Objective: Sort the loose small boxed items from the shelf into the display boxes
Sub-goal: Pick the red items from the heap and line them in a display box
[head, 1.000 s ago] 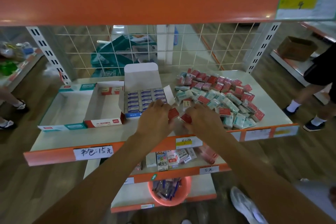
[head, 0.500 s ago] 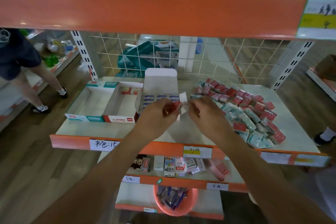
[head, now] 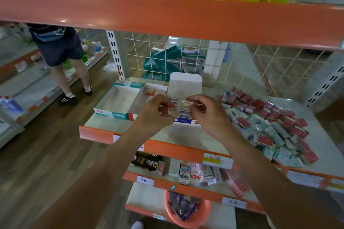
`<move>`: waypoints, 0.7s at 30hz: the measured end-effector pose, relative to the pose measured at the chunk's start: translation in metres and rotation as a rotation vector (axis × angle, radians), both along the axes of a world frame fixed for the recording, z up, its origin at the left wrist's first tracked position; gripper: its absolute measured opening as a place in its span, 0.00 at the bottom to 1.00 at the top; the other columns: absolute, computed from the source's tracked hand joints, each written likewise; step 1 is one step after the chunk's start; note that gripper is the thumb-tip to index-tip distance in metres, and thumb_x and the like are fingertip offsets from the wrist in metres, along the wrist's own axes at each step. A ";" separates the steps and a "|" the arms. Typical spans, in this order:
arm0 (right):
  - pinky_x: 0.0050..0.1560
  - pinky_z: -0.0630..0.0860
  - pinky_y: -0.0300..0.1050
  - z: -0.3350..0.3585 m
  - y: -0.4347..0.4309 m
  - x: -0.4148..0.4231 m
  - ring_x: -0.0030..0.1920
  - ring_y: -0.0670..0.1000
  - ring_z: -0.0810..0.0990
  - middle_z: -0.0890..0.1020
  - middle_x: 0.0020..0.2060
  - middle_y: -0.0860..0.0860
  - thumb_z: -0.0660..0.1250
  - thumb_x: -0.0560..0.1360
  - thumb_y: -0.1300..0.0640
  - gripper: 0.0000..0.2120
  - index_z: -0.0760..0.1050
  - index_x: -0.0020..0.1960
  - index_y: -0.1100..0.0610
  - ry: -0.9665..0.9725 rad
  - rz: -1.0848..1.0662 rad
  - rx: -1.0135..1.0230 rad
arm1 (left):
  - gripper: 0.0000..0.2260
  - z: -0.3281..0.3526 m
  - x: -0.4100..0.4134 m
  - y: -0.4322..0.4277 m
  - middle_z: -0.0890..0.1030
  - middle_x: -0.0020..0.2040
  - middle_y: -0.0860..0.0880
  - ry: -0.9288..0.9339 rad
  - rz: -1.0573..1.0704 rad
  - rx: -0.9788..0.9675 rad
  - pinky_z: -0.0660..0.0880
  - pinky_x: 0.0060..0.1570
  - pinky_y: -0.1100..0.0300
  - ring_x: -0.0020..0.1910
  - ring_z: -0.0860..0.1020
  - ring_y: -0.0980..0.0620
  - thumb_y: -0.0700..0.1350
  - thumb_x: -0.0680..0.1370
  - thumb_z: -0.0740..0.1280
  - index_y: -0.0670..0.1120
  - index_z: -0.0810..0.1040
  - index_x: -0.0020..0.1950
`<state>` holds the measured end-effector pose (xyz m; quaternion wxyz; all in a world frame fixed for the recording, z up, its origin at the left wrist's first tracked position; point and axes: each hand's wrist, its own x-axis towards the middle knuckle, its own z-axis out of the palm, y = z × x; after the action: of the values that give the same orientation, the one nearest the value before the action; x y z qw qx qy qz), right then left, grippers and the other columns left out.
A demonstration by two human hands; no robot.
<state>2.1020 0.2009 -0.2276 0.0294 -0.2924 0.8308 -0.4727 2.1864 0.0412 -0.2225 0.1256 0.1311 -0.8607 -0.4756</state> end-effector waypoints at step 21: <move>0.41 0.70 0.25 0.011 -0.111 -0.011 0.48 0.44 0.77 0.78 0.53 0.47 0.66 0.78 0.60 0.10 0.78 0.58 0.54 0.077 -0.042 0.149 | 0.11 0.017 -0.026 -0.106 0.79 0.45 0.49 -0.173 -0.045 0.080 0.78 0.36 0.64 0.37 0.81 0.53 0.40 0.72 0.73 0.47 0.73 0.48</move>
<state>2.0908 0.0902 -0.2163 0.0092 -0.2897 0.8702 -0.3985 2.1608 -0.0649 -0.2056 0.0346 0.1571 -0.8514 -0.4993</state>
